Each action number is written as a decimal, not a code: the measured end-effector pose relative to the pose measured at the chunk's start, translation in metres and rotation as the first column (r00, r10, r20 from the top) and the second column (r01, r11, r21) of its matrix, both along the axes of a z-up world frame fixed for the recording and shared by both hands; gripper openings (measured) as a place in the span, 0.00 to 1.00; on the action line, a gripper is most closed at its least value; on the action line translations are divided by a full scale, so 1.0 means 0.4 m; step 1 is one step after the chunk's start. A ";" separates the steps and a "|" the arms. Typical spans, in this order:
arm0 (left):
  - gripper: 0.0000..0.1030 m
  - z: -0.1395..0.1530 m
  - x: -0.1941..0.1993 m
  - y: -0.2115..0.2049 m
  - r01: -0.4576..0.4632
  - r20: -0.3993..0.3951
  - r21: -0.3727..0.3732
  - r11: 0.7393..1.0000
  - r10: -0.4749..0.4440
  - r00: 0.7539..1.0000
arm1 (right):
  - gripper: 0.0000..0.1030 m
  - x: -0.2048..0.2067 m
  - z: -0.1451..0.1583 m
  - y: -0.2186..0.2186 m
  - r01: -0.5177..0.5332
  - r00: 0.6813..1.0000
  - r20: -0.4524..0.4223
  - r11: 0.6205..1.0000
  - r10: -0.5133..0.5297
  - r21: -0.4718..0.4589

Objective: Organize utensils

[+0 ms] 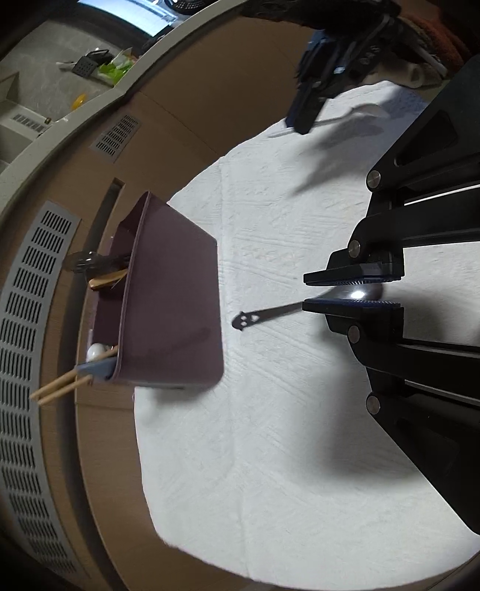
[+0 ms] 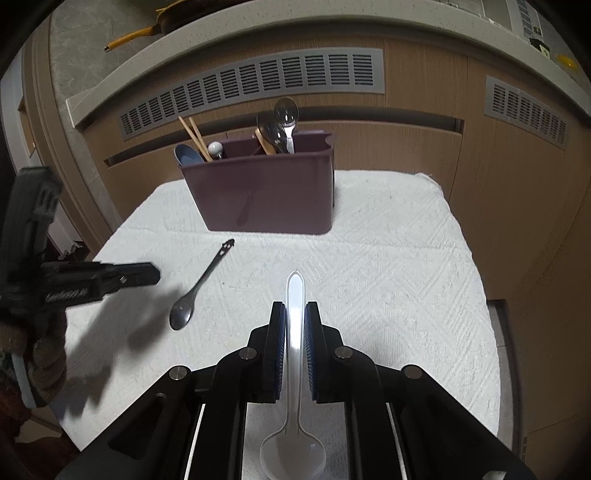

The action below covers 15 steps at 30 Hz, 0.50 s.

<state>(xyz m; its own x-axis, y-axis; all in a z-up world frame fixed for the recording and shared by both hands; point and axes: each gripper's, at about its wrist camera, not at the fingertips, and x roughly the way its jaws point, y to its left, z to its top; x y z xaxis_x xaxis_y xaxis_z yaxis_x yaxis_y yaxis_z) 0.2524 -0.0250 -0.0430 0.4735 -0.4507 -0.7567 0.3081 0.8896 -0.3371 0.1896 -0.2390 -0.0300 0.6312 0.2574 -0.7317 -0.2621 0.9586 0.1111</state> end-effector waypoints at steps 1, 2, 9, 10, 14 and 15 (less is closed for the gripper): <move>0.08 -0.009 0.030 -0.021 0.063 -0.017 -0.005 0.998 -0.063 0.998 | 0.10 0.001 -0.009 0.001 -0.001 1.000 -0.009 1.000 0.001 -0.004; 0.08 -0.019 0.060 -0.045 0.113 -0.037 -0.008 0.994 -0.114 0.993 | 0.10 0.004 -0.018 0.002 0.000 1.000 -0.017 1.000 0.000 -0.008; 0.08 -0.084 0.202 -0.084 0.122 -0.095 0.088 0.989 -0.114 0.989 | 0.10 0.005 -0.062 0.000 0.010 0.998 -0.064 1.000 -0.012 -0.028; 0.08 -0.086 0.204 -0.060 0.122 -0.096 0.056 0.991 -0.116 0.989 | 0.10 0.005 -0.066 -0.004 0.010 0.997 -0.070 0.999 -0.012 -0.036; 0.08 -0.087 0.161 0.041 0.057 -0.085 0.070 0.996 -0.051 0.995 | 0.11 0.017 -0.074 -0.016 0.001 0.995 -0.097 1.000 -0.003 -0.019; 0.08 -0.089 0.143 0.071 0.046 -0.090 0.052 0.998 -0.041 0.995 | 0.13 0.023 -0.076 -0.017 0.003 0.995 -0.104 1.000 -0.004 -0.009</move>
<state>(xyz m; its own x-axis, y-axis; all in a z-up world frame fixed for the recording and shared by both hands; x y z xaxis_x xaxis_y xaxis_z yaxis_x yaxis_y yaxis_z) 0.3096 0.0035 -0.0784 0.3843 -0.4266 -0.8187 0.3179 0.8937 -0.3165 0.1989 -0.2457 -0.0603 0.5524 0.2480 -0.7958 -0.2458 0.9607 0.1288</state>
